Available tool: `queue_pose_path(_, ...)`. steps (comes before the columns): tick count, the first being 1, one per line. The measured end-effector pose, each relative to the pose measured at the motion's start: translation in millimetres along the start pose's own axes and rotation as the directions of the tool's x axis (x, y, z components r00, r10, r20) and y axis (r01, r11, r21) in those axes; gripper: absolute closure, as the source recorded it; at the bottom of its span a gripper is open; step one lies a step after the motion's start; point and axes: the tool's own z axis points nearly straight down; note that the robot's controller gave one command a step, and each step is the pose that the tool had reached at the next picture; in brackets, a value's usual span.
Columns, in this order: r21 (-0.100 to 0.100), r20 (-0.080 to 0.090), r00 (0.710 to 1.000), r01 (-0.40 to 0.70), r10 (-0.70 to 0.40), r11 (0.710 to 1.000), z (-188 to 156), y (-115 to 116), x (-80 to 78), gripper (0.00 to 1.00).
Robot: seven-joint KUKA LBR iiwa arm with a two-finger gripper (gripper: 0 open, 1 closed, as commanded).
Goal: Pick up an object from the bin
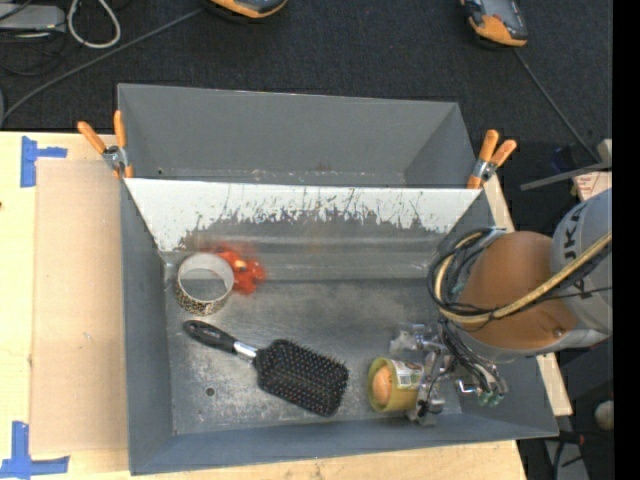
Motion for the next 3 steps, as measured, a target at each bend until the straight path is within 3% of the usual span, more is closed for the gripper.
queue_pose_path(1,0.002,-0.002,0.951,0.310,-0.310,0.951,3.0,8.7,-1.8,1.00)
queue_pose_path(3,0.003,-0.001,0.949,0.316,-0.316,0.949,2.9,9.1,-2.0,1.00)
